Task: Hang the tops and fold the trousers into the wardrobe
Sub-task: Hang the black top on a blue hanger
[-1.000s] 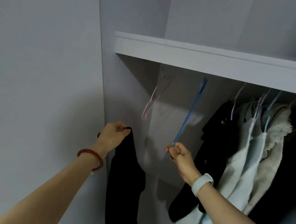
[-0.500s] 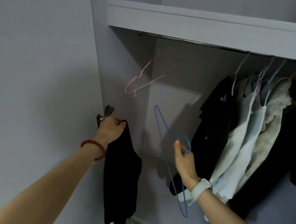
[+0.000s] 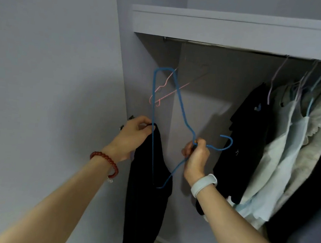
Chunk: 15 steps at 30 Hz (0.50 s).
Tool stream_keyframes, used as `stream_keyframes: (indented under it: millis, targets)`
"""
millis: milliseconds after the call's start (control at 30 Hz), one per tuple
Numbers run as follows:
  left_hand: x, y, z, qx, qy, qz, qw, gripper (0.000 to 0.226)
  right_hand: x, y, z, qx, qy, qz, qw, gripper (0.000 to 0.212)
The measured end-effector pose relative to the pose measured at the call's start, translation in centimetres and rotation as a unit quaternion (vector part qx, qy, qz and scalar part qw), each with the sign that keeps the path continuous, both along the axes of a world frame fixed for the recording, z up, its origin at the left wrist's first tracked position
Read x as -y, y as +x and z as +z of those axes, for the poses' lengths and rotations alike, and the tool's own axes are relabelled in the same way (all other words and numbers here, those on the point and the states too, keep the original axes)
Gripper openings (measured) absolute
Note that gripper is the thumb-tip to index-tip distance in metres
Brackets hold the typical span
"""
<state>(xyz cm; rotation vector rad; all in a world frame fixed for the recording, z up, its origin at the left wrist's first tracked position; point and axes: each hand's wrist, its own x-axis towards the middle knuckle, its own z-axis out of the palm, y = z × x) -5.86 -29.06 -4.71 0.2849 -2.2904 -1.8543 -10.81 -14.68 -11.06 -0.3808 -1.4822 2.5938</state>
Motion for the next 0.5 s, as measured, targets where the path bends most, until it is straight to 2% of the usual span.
stream_keyframes:
  millis: [67, 133, 233, 333, 433, 500]
  targets:
    - [1.5, 0.3, 1.1, -0.038, 0.001, 0.037, 0.999, 0.022, -0.3, 0.3, -1.6, 0.004, 0.143, 0.013, 0.990, 0.041]
    - [3.9, 0.7, 1.4, -0.052, -0.044, 0.093, 0.993, 0.024, -1.6, 0.5, -2.8, -0.033, 0.305, 0.020, 0.951, 0.049]
    - [6.8, 1.7, 0.1, -0.038, -0.138, 0.168, 0.975, 0.018, -3.6, 0.1, -3.5, -0.127, 0.524, 0.023, 0.842, 0.044]
    - [7.1, 2.0, -1.8, 0.009, -0.214, 0.128, 0.968, 0.012, -3.5, -0.9, -3.1, -0.202, 0.619, 0.053, 0.757, 0.033]
    - [5.3, 1.7, -2.9, 0.022, -0.282, 0.100, 0.954, 0.014, -2.2, -1.5, -1.4, -0.247, 0.647, 0.127, 0.710, 0.034]
    - [4.8, 1.2, -2.8, 0.005, -0.269, 0.107, 0.957, 0.013, -1.9, -1.7, -0.8, -0.253, 0.676, 0.192, 0.665, 0.040]
